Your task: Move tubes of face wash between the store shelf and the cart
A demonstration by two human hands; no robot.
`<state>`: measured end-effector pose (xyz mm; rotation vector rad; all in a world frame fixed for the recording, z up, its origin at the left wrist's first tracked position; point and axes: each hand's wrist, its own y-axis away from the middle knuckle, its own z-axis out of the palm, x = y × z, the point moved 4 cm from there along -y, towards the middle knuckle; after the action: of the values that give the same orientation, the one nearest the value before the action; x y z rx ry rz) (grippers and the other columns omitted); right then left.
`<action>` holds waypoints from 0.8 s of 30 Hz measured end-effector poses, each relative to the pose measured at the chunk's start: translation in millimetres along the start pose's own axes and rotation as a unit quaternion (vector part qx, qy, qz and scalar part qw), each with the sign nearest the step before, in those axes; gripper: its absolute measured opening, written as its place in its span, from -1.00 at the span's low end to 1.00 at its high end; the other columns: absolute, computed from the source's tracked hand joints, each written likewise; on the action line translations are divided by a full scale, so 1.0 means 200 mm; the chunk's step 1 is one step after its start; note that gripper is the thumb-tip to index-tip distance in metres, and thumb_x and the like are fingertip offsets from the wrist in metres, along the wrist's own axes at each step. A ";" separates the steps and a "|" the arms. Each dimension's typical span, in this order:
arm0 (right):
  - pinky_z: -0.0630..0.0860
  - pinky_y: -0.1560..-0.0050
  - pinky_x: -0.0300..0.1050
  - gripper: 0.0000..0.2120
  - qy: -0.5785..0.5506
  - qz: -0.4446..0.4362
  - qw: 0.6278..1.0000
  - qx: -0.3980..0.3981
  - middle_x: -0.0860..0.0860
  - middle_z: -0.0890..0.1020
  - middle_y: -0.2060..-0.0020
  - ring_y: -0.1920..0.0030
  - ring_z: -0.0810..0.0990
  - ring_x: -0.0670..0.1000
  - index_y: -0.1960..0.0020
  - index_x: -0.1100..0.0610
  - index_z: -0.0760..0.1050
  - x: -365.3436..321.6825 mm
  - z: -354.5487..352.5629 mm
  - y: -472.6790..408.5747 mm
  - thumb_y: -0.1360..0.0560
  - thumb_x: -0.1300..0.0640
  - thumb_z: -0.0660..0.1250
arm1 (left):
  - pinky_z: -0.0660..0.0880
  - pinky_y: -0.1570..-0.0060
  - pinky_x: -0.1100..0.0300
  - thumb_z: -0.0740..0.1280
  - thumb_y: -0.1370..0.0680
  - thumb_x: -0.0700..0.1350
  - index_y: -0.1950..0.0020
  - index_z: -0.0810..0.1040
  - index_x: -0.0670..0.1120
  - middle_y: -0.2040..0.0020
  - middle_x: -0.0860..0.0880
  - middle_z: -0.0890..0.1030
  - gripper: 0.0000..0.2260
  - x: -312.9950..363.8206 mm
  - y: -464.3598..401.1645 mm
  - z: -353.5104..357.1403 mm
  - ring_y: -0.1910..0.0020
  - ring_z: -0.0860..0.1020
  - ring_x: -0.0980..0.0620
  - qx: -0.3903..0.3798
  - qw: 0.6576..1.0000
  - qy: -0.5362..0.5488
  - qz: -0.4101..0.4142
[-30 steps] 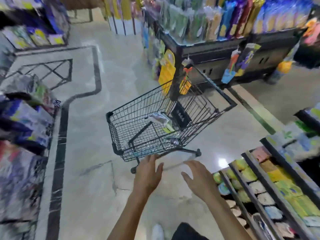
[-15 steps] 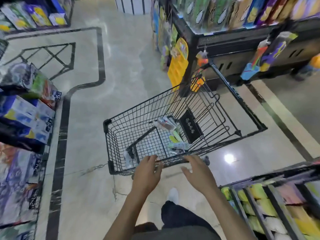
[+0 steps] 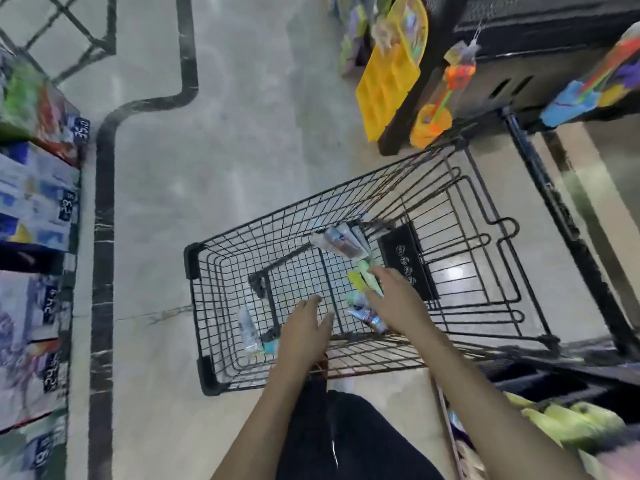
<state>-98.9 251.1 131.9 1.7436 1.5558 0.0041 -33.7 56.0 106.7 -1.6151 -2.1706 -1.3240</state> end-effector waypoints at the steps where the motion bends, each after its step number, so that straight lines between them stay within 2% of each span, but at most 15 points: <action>1: 0.49 -0.17 -0.02 -0.58 -0.007 0.013 1.000 -0.007 0.04 0.50 -0.35 -0.27 0.55 0.12 -0.46 0.02 0.42 0.01 0.02 -0.09 -0.63 -0.03 0.31 | 0.44 -0.37 -0.07 0.23 -0.67 0.14 -0.52 0.38 -0.05 -0.45 -0.09 0.48 -0.53 0.00 -0.10 0.01 -0.41 0.47 -0.10 -0.013 1.000 0.011 -0.011; 5: 0.52 -0.22 0.05 -0.62 -0.041 0.048 0.998 -0.010 0.08 0.55 -0.33 -0.26 0.57 0.16 -0.41 0.03 0.46 0.07 0.08 -0.44 -0.63 -0.02 0.33 | 0.47 -0.36 -0.07 0.28 -0.67 0.10 -0.50 0.40 -0.12 -0.43 -0.17 0.51 -0.53 0.02 -0.48 0.05 -0.37 0.52 -0.14 -0.045 0.996 0.048 -0.052; 8: 0.52 -0.16 0.03 -0.65 -0.053 0.073 0.996 -0.013 0.08 0.56 -0.32 -0.23 0.58 0.16 -0.41 0.01 0.45 0.15 0.15 -0.68 -0.64 -0.02 0.29 | 0.48 -0.34 -0.07 0.29 -0.67 0.09 -0.52 0.38 -0.16 -0.41 -0.18 0.54 -0.50 0.01 -0.77 0.12 -0.34 0.53 -0.17 -0.061 0.992 0.072 -0.085; 11: 0.54 -0.16 0.04 -0.65 -0.075 0.080 0.994 -0.018 0.10 0.58 -0.28 -0.22 0.58 0.16 -0.40 0.06 0.47 0.22 0.24 -0.92 -0.65 0.01 0.30 | 0.50 -0.13 0.02 0.29 -0.66 0.08 -0.48 0.39 -0.19 -0.29 -0.21 0.59 -0.52 0.00 -1.05 0.22 -0.22 0.57 -0.19 -0.070 0.985 0.103 -0.119; 13: 0.56 -0.15 0.06 -0.63 -0.077 0.088 0.993 -0.018 0.14 0.59 -0.27 -0.20 0.59 0.18 -0.40 0.09 0.47 0.29 0.31 -1.08 -0.64 -0.01 0.31 | 0.43 -0.02 0.11 0.31 -0.65 0.06 -0.42 0.42 -0.16 -0.23 -0.15 0.60 -0.57 -0.03 -1.23 0.30 -0.16 0.56 -0.15 -0.066 0.977 0.131 -0.154; 15: 0.58 -0.07 0.04 -0.63 -0.072 0.098 0.992 -0.022 0.15 0.61 -0.23 -0.13 0.61 0.19 -0.38 0.11 0.48 0.35 0.38 -1.23 -0.63 -0.01 0.33 | 0.52 -0.11 0.06 0.34 -0.63 0.07 -0.39 0.45 -0.15 -0.24 -0.14 0.58 -0.58 -0.07 -1.42 0.39 -0.18 0.56 -0.16 -0.054 0.964 0.175 -0.193; 16: 0.56 -0.02 0.02 -0.64 -0.068 0.102 0.992 -0.022 0.16 0.62 -0.19 -0.10 0.61 0.19 -0.36 0.13 0.49 0.39 0.41 -1.29 -0.62 0.01 0.34 | 0.58 -0.15 -0.04 0.36 -0.60 0.10 -0.38 0.45 -0.15 -0.26 -0.17 0.57 -0.54 -0.09 -1.49 0.44 -0.20 0.56 -0.19 -0.050 0.955 0.200 -0.214; 18: 0.51 0.04 -0.02 -0.66 -0.061 0.110 0.992 -0.015 0.18 0.64 -0.15 -0.09 0.62 0.21 -0.32 0.15 0.51 0.45 0.45 -1.41 -0.59 0.05 0.36 | 0.63 -0.12 -0.18 0.40 -0.56 0.11 -0.37 0.42 -0.18 -0.26 -0.22 0.56 -0.49 -0.13 -1.63 0.52 -0.14 0.57 -0.20 -0.042 0.934 0.249 -0.253; 20: 0.53 0.01 -0.02 -0.62 -0.064 0.130 0.989 -0.009 0.18 0.63 -0.18 -0.13 0.62 0.21 -0.35 0.13 0.50 0.52 0.49 -1.49 -0.58 0.03 0.37 | 0.64 -0.09 -0.22 0.41 -0.55 0.09 -0.40 0.38 -0.19 -0.26 -0.24 0.56 -0.45 -0.15 -1.73 0.58 -0.09 0.58 -0.18 -0.026 0.919 0.284 -0.273; 22: 0.53 -0.03 -0.01 -0.60 -0.067 0.141 0.988 -0.001 0.17 0.62 -0.21 -0.16 0.61 0.22 -0.38 0.10 0.49 0.55 0.53 -1.55 -0.59 -0.01 0.36 | 0.64 -0.11 -0.20 0.42 -0.55 0.15 -0.56 0.23 -0.20 -0.33 -0.25 0.54 -0.26 -0.15 -1.81 0.61 -0.17 0.59 -0.22 0.000 0.916 0.284 -0.283; 24: 0.49 -0.02 -0.03 -0.60 -0.062 0.142 0.988 0.000 0.15 0.62 -0.24 -0.18 0.60 0.21 -0.39 0.07 0.48 0.56 0.56 -1.58 -0.59 -0.02 0.33 | 0.62 -0.15 -0.17 0.42 -0.54 0.24 -0.64 0.06 -0.23 -0.44 -0.27 0.47 -0.09 -0.14 -1.87 0.63 -0.28 0.56 -0.25 0.015 0.920 0.266 -0.287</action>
<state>-282.1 268.0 -170.3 1.9148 1.2078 0.0362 -284.2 108.4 -196.2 -0.4892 -2.3327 -1.6072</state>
